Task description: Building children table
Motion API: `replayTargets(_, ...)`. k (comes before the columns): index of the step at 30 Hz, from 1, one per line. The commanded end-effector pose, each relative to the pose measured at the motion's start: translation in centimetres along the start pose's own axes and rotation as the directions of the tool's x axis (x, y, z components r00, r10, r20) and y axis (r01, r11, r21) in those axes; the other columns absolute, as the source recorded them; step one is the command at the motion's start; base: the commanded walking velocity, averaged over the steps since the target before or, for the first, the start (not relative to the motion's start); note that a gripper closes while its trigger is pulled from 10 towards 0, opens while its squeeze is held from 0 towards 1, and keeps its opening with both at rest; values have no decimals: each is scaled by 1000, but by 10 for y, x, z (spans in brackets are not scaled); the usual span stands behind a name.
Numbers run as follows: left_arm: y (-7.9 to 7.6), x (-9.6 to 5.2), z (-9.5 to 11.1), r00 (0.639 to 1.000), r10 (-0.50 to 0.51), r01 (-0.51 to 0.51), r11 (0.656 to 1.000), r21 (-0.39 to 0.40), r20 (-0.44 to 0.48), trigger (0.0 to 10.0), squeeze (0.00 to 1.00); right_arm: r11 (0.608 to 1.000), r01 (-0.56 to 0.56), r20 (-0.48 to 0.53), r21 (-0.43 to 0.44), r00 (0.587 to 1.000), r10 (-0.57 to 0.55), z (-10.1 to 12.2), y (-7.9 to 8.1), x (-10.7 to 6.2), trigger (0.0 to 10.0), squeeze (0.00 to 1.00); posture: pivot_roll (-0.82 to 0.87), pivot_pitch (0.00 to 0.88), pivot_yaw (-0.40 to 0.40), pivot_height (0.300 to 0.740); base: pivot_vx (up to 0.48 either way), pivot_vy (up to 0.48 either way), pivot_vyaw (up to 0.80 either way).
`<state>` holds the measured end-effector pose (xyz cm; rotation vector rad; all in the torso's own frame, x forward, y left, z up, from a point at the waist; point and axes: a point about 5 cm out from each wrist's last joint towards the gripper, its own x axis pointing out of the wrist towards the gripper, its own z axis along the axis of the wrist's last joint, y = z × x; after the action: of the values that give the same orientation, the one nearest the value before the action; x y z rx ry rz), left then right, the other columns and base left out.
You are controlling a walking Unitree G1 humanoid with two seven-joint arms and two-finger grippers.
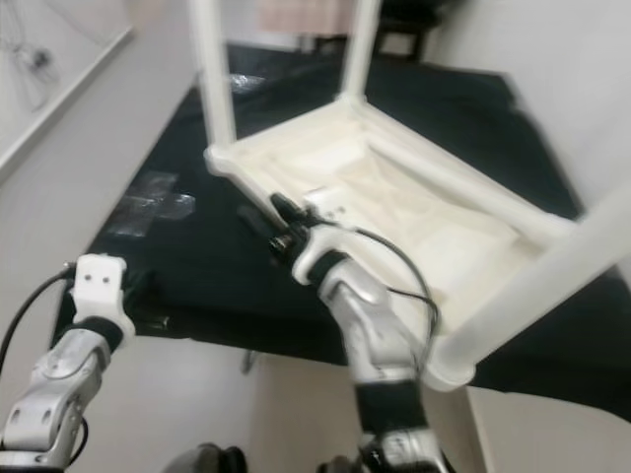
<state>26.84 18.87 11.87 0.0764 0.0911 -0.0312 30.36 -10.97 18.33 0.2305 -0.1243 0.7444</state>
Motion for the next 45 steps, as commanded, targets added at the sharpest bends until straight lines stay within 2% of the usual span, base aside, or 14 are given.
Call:
replayTargets(1, -2, -4, -2, 1000, -10, 10, 1000, 3, 2, 10000, 0, 996, -74, -29, 41, 997, 75, -6, 3, -27, 10000, 0, 6, 116, -6, 740, 0, 0, 0)
replayTargets(2, -2, -4, -2, 1000, -10, 10, 1000, 3, 2, 10000, 0, 996, -74, -29, 41, 997, 75, -6, 3, -27, 10000, 0, 6, 116, -6, 740, 0, 0, 0)
replayTargets(4, -4, -5, -1, 1000, -18, 18, 1000, 6, 10, 10000, 0, 995, -80, -76, 53, 994, 84, -13, 3, -48, 10000, 0, 2, 116, -3, 740, 0, 0, 0)
replayTargets(7, -9, -4, -1, 999, -32, 32, 999, 12, 7, 10000, 0, 999, 29, -145, 43, 989, -23, -27, -6, -68, 10000, 0, -1, 119, 3, 740, 0, 0, 0)
replayTargets(12, -17, -5, 2, 997, -72, 70, 996, 52, 30, 10000, 0, 984, 165, -200, 64, 968, -150, -39, -14, -87, 10000, 0, -3, 120, 4, 740, 0, 0, 0)
replayTargets(17, -25, -8, 6, 992, -113, 111, 993, 43, 47, 10000, 0, 982, 162, -233, 99, 963, -136, -40, -8, -111, 10000, 0, -3, 127, -3, 740, 0, 0, 0)
replayTargets(20, -25, -9, 3, 992, -124, 123, 992, 24, 39, 10000, 0, 989, 134, -282, 62, 953, -112, -32, -10, -128, 10000, 0, -23, 130, 1, 740, 0, 0, 0)
replayTargets(26, -25, -8, 2, 990, -134, 133, 991, 18, 35, 10000, 0, 994, 105, -306, 10, 947, -97, -17, -16, -142, 10000, 0, -45, 130, 11, 740, 0, 0, 0)
replayTargets(27, -27, -6, 3, 988, -151, 151, 988, 14, 41, 10000, 0, 996, 61, -361, -71, 929, -82, 0, -24, -155, 10000, 0, -53, 130, 12, 740, 0, 0, 0)
replayTargets(29, -29, -5, 3, 985, -164, 164, 986, 9, 44, 10000, 0, 993, 9, -414, -121, 909, -59, 8, -26, -161, 10000, 0, -54, 130, 10, 740, 0, 0, 0)
replayTargets(36, -32, -7, 4, 981, -188, 188, 982, 4, 49, 10000, 0, 986, -82, -518, -147, 855, -6, 18, -25, -170, 10000, 0, -47, 128, 8, 740, 0, -466, 0)
replayTargets(37, -31, -7, 4, 981, -189, 190, 982, -4, 49, 10000, 0, 979, -107, -591, -172, 806, -16, 23, -30, -178, 10000, 0, -42, 127, 7, 740, 0, -465, 0)
replayTargets(41, -31, -7, 5, 981, -189, 190, 982, -6, 49, 10000, 0, 974, -107, -640, -200, 767, -47, 28, -36, -185, 10000, 0, -42, 127, 7, 740, 0, -465, 0)
replayTargets(45, -31, -7, 5, 980, -194, 195, 981, -11, 51, 10000, 0, 959, -71, -726, -273, 670, -157, 41, -58, -201, 10000, 0, -31, 123, 4, 740, 0, -465, 0)
